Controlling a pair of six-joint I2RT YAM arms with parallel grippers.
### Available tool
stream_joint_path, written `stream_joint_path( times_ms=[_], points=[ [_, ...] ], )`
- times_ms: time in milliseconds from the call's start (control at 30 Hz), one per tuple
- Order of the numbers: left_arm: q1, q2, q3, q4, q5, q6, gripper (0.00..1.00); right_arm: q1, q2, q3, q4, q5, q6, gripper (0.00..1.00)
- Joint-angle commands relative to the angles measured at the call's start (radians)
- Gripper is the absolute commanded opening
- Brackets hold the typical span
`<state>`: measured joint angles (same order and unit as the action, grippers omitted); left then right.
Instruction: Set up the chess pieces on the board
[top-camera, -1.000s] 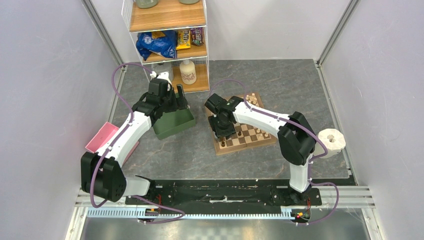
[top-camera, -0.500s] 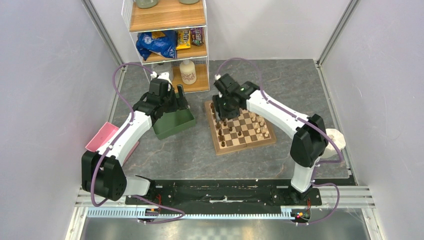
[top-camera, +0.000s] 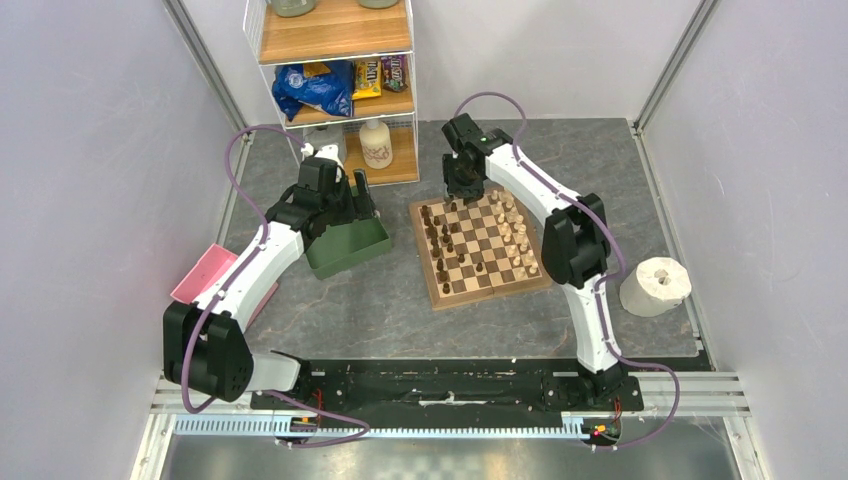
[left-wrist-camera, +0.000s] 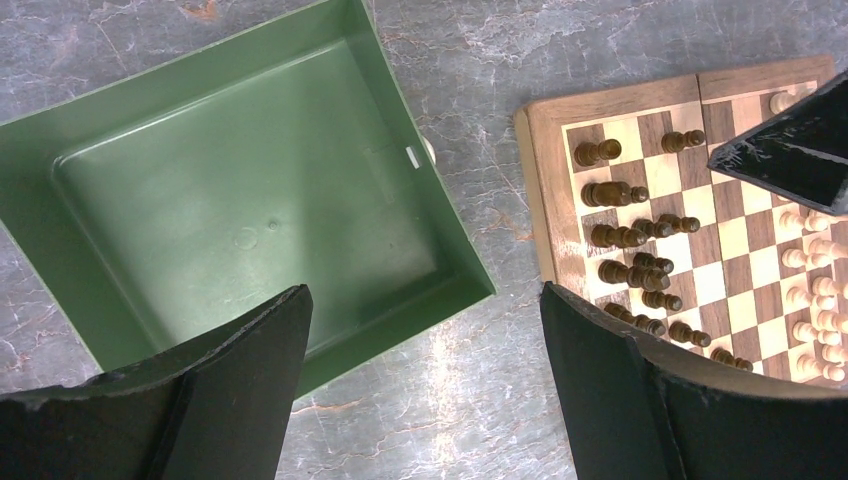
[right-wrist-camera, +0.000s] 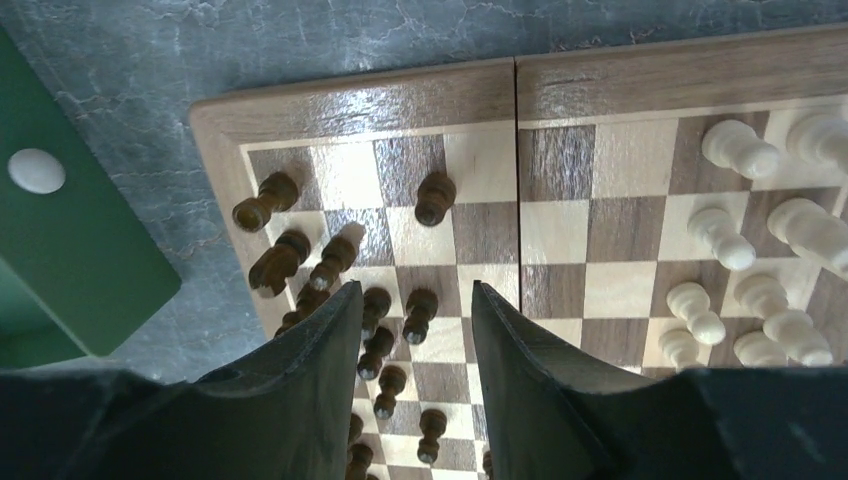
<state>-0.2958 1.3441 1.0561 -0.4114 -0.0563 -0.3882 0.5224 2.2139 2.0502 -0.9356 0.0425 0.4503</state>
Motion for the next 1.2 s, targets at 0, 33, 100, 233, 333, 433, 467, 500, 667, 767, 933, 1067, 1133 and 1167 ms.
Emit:
stream_joint_path(
  times_ms=[0, 33, 100, 233, 333, 433, 467, 500, 667, 767, 933, 1067, 1133, 1167],
  points=[
    [0.005, -0.004, 0.013, 0.018, -0.024, -0.008, 0.91, -0.012, 0.048, 0.1, -0.032, 0.024, -0.025, 0.51],
    [0.005, -0.003, 0.013, 0.019, -0.024, -0.009, 0.91, -0.014, 0.059, 0.109, -0.034, 0.025, -0.028, 0.5],
    [0.004, 0.0, 0.014, 0.019, -0.024, -0.009, 0.91, -0.016, 0.082, 0.12, -0.034, 0.014, -0.034, 0.47],
    [0.005, 0.0, 0.012, 0.019, -0.024, -0.009, 0.91, -0.016, 0.11, 0.134, -0.032, 0.024, -0.041, 0.46],
    [0.006, 0.0, 0.01, 0.02, -0.027, -0.009, 0.91, -0.017, 0.131, 0.154, -0.033, 0.025, -0.051, 0.45],
    [0.005, 0.004, 0.01, 0.019, -0.031, -0.008, 0.91, -0.017, 0.145, 0.166, -0.028, 0.019, -0.058, 0.42],
    [0.005, 0.005, 0.01, 0.02, -0.031, -0.007, 0.91, -0.017, 0.149, 0.169, -0.027, 0.021, -0.061, 0.41],
    [0.004, 0.006, 0.011, 0.019, -0.032, -0.006, 0.91, -0.017, 0.151, 0.171, -0.026, 0.021, -0.063, 0.39],
    [0.005, 0.015, 0.021, 0.01, -0.041, 0.003, 0.91, -0.018, 0.166, 0.188, -0.026, 0.024, -0.074, 0.29],
    [0.004, 0.023, 0.031, 0.003, -0.041, 0.009, 0.91, -0.016, 0.174, 0.201, -0.024, 0.014, -0.081, 0.18],
    [0.005, 0.031, 0.038, 0.0, -0.044, 0.012, 0.91, -0.014, 0.171, 0.212, -0.006, -0.035, -0.069, 0.13],
    [0.005, 0.033, 0.034, -0.001, -0.046, 0.012, 0.91, -0.001, 0.187, 0.24, -0.005, -0.06, -0.065, 0.13],
    [0.005, 0.033, 0.034, -0.001, -0.046, 0.012, 0.91, 0.008, 0.198, 0.254, -0.005, -0.07, -0.062, 0.13],
    [0.005, 0.032, 0.035, -0.001, -0.046, 0.012, 0.91, 0.014, 0.203, 0.262, -0.007, -0.07, -0.063, 0.13]
  ],
)
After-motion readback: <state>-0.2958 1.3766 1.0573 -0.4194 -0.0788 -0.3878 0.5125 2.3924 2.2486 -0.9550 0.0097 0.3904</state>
